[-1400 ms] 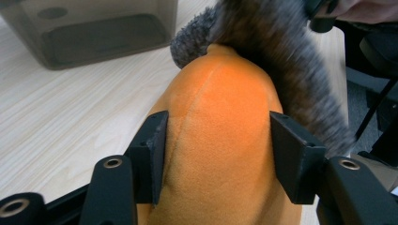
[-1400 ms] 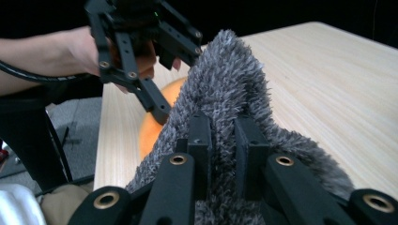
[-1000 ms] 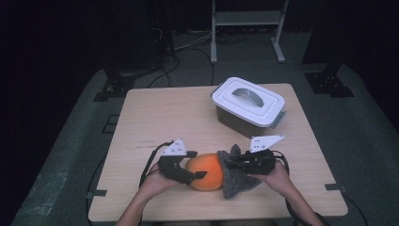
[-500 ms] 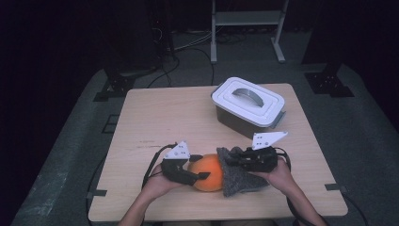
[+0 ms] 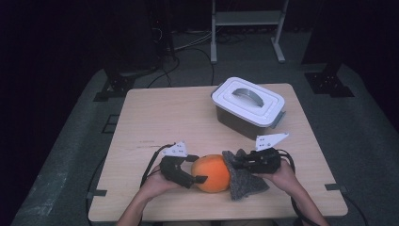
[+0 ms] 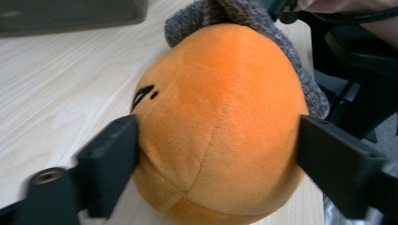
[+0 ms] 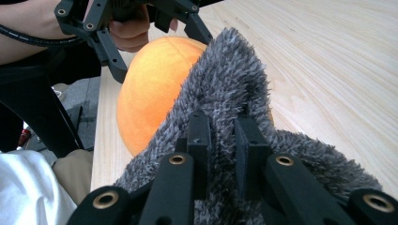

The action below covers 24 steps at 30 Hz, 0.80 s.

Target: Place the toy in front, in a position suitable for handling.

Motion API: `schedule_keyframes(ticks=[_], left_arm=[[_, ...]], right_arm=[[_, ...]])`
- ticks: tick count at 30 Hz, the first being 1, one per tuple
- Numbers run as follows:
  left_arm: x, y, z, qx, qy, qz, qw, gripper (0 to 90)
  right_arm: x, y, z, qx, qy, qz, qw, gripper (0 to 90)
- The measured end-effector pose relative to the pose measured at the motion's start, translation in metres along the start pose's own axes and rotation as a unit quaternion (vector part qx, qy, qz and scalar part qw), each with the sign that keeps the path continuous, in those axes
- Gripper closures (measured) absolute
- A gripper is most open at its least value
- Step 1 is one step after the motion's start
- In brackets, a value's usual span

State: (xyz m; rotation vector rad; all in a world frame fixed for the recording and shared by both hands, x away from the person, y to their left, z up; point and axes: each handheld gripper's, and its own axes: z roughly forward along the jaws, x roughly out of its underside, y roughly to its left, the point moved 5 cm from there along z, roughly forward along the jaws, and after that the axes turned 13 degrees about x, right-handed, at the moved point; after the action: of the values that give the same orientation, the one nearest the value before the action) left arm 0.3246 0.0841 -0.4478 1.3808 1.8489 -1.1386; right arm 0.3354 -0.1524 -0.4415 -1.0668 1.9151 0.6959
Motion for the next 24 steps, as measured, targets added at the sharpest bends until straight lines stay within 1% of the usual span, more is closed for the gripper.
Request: schedule_keyframes(ticks=[1, 3, 5, 7, 9, 11, 12, 14, 17, 19, 21, 24], left_arm=[[0.0, -0.001, 0.0, -0.004, 0.002, 0.007, 1.0, 25.1], [0.001, -0.003, 0.0, -0.004, 0.005, 0.013, 0.9999, 31.0], [0.001, -0.004, 0.001, -0.005, 0.008, 0.015, 0.9999, 32.8], [0.001, -0.004, 0.001, -0.008, 0.009, 0.017, 0.9998, 35.8], [0.001, -0.004, 0.0, -0.013, 0.011, 0.022, 0.9996, 37.9], [0.0, -0.003, -0.002, -0.017, 0.012, 0.023, 0.9995, 40.0], [-0.001, -0.003, -0.004, -0.017, 0.008, 0.021, 0.9996, 41.6], [-0.002, -0.001, -0.006, -0.018, 0.004, 0.018, 0.9997, 42.6], [-0.004, -0.002, -0.009, -0.018, -0.005, 0.016, 0.9997, 43.3], [-0.007, -0.004, -0.01, -0.019, -0.009, 0.014, 0.9997, 43.7], [-0.011, -0.006, -0.013, -0.02, -0.014, 0.012, 0.9996, 43.8], [-0.018, -0.01, -0.018, -0.023, -0.021, 0.018, 0.9994, 44.1]], right_arm=[[0.0, 0.0, 0.0, 0.0, 0.001, 0.0, 1.0, 77.5], [0.0, 0.001, 0.0, -0.001, 0.0, 0.001, 1.0, 77.6], [-0.003, 0.003, -0.001, 0.0, -0.005, -0.004, 1.0, 77.6], [-0.01, 0.007, -0.003, 0.002, -0.019, -0.01, 0.9998, 77.7], [-0.017, 0.012, -0.004, -0.001, -0.031, -0.019, 0.9993, 77.7], [-0.018, 0.014, -0.002, -0.001, -0.03, -0.023, 0.9993, 77.7], [-0.017, 0.012, -0.002, -0.004, -0.032, -0.018, 0.9993, 77.7], [-0.014, 0.008, -0.002, -0.003, -0.03, -0.011, 0.9995, 77.7], [-0.007, 0.001, -0.001, 0.006, -0.018, -0.004, 0.9998, 77.6], [-0.006, 0.0, -0.002, 0.01, -0.014, -0.004, 0.9998, 77.5], [-0.012, 0.003, -0.004, 0.013, -0.024, -0.005, 0.9996, 77.5], [-0.023, 0.011, -0.008, 0.012, -0.047, -0.016, 0.9987, 77.6]])
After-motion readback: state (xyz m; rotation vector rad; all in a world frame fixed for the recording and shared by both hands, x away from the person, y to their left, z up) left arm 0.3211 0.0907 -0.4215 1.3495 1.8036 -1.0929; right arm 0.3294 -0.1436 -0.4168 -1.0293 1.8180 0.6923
